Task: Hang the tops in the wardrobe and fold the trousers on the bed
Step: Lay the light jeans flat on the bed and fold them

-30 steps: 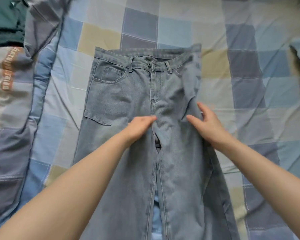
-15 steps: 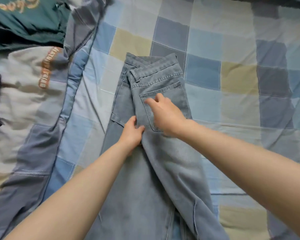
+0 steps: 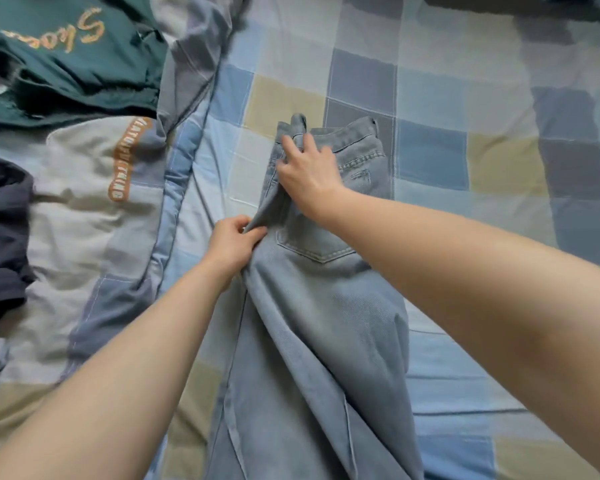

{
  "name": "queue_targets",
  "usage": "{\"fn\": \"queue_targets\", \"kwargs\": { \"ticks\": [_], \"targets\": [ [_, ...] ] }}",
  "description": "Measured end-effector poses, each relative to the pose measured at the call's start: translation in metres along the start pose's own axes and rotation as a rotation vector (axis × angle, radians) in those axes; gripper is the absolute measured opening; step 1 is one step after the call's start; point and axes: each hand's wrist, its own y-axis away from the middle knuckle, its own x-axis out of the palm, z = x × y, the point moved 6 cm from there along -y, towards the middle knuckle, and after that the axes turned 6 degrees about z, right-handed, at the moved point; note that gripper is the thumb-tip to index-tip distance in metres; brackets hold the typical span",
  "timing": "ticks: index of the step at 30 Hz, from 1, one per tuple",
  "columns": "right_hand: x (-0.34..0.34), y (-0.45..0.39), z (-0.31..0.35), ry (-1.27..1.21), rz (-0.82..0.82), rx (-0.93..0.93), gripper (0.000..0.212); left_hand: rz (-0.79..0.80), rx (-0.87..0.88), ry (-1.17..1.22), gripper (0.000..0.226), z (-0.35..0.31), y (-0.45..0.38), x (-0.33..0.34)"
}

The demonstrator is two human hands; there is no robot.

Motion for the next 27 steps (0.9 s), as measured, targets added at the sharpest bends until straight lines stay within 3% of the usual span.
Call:
{"fn": "queue_targets", "kwargs": {
  "ticks": [4,6,8,11,14,17,20,23,25,27],
  "targets": [
    [0.024,-0.015,0.020,-0.089,0.073,-0.188,0.081,-0.085,-0.168,0.158,0.020,0.044,0.000,0.003],
    [0.023,-0.036,-0.002,-0.211,0.017,-0.053,0.091,-0.110,-0.220,0.277,0.016,0.057,-0.003,0.003],
    [0.033,-0.054,-0.035,-0.337,0.075,0.150,0.079,-0.120,-0.256,0.338,0.019,0.065,-0.007,0.005],
    [0.060,-0.075,-0.064,-0.511,0.285,0.282,0.063,-0.154,-0.288,0.411,0.026,0.072,-0.013,0.005],
    [0.068,-0.090,-0.067,-0.566,0.374,0.208,0.060,-0.123,-0.322,0.453,0.048,0.076,-0.019,0.004],
    [0.064,-0.096,-0.074,-0.500,0.430,0.097,0.063,-0.104,-0.329,0.487,0.053,0.080,-0.024,0.003],
    [0.063,-0.092,-0.086,-0.580,0.583,0.071,0.044,-0.077,-0.332,0.556,0.056,0.082,-0.023,0.004],
    [0.058,-0.087,-0.086,-0.869,0.725,0.071,0.029,-0.052,-0.338,0.617,0.041,0.081,-0.020,0.005],
    [0.049,-0.092,-0.091,-1.000,0.700,0.063,0.030,-0.088,-0.329,0.619,0.025,0.079,-0.019,0.005],
    [0.036,-0.102,-0.100,-0.903,0.566,0.059,0.031,-0.126,-0.332,0.620,0.023,0.077,-0.020,0.008]
  ]
}}
